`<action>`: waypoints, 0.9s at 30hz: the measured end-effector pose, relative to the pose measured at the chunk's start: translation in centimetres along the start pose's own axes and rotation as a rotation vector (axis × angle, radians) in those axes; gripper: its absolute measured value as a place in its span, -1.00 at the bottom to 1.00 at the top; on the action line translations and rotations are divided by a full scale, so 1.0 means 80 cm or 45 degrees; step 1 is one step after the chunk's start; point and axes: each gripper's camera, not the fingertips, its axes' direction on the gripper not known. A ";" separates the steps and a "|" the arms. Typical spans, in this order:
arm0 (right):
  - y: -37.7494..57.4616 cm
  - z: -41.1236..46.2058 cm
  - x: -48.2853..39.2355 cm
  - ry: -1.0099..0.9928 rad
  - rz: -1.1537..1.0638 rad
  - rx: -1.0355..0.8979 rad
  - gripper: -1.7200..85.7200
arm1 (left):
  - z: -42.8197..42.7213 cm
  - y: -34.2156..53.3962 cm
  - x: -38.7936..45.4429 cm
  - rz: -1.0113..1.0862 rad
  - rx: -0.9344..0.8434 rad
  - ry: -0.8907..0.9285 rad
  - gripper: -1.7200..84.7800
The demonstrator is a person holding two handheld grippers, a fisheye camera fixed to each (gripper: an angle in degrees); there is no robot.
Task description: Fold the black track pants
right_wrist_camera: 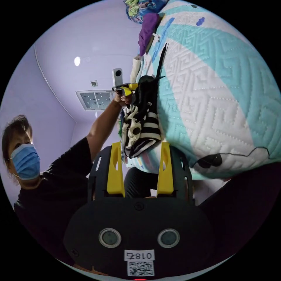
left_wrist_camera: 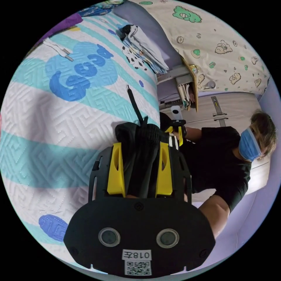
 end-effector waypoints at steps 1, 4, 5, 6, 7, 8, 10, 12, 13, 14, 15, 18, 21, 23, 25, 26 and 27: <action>0.003 0.008 0.000 -0.033 0.003 0.021 -0.54 | 0.000 0.001 0.002 0.010 -0.003 -0.011 -0.57; 0.011 0.024 -0.008 -0.021 -0.010 0.038 -0.52 | 0.001 0.008 0.013 0.052 -0.016 -0.081 -0.59; 0.013 0.027 -0.008 -0.020 -0.005 0.043 -0.52 | 0.003 0.011 0.020 0.070 -0.025 -0.134 -0.62; 0.016 0.032 -0.010 -0.028 0.007 0.060 -0.52 | 0.006 0.015 0.029 0.095 -0.032 -0.189 -0.64; 0.020 0.038 -0.015 -0.021 0.012 0.077 -0.52 | 0.008 0.017 0.034 0.107 -0.035 -0.219 -0.65; 0.022 0.042 -0.017 -0.009 0.012 0.082 -0.52 | 0.011 0.023 0.044 0.128 -0.033 -0.275 -0.66; 0.032 0.056 -0.031 0.018 0.012 0.117 -0.53 | 0.016 0.034 0.059 0.152 -0.020 -0.348 -0.68; 0.037 0.068 -0.041 0.075 0.033 0.141 -0.55 | 0.024 0.054 0.083 0.187 0.011 -0.461 -0.71; 0.040 0.078 -0.048 0.087 0.040 0.143 -0.56 | 0.027 0.059 0.089 0.195 0.021 -0.487 -0.72; 0.041 0.084 -0.051 0.097 0.040 0.141 -0.56 | 0.032 0.070 0.102 0.209 0.040 -0.540 -0.75; 0.042 0.096 -0.059 0.141 0.049 0.129 -0.57 | 0.037 0.082 0.115 0.214 0.059 -0.594 -0.77; 0.051 0.123 -0.064 0.188 0.103 0.117 -0.67 | 0.047 0.114 0.145 0.210 0.132 -0.723 -0.82; 0.081 0.139 -0.079 0.220 0.063 0.196 -0.75 | 0.056 0.155 0.180 0.204 0.228 -0.843 -0.84; 0.102 0.149 -0.099 0.272 -0.025 0.244 -0.77 | 0.056 0.186 0.207 0.209 0.318 -0.913 -0.84; 0.121 0.164 -0.138 0.381 -0.199 0.277 -0.78 | 0.051 0.223 0.242 0.207 0.448 -0.994 -0.84; 0.124 0.168 -0.149 0.410 -0.249 0.282 -0.78 | 0.045 0.252 0.269 0.198 0.551 -1.059 -0.84; 0.129 0.176 -0.172 0.473 -0.356 0.294 -0.78 | 0.037 0.284 0.296 0.175 0.664 -1.128 -0.84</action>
